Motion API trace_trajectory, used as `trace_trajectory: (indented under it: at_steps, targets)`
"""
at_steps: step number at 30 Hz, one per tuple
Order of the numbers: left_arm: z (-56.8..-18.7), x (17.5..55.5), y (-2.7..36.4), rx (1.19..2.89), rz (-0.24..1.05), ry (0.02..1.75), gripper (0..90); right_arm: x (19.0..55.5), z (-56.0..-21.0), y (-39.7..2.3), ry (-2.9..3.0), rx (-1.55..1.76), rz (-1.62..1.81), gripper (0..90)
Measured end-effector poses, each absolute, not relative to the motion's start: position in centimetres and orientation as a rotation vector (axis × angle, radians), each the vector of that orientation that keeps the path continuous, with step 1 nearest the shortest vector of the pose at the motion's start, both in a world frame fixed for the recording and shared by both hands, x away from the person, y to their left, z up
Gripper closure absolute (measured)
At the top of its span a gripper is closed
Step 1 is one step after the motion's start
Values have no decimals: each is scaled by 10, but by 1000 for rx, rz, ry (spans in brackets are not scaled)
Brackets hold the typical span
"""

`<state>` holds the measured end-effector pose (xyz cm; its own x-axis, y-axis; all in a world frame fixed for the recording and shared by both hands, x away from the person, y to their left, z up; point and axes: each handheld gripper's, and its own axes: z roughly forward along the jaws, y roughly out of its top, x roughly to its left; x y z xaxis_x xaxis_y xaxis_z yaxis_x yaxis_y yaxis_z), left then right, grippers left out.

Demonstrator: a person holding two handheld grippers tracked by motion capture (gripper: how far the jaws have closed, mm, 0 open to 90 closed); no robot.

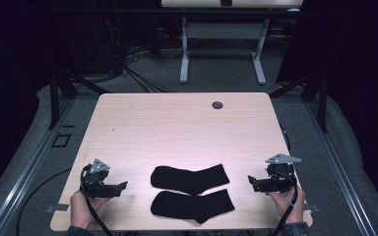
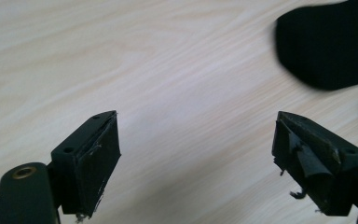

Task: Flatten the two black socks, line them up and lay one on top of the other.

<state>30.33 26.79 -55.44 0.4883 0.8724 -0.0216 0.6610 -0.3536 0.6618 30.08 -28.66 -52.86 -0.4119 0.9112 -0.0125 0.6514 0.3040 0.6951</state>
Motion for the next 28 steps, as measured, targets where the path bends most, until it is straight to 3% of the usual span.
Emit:
trace_trajectory:
  at_steps: [12,28]
  targets:
    - [-588,298,283,2080,519,1360,1,296,-569,-320,2112,1482,767,0]
    - [-593,300,287,2025,550,1320,0,291,-590,-326,2046,1510,857,0]
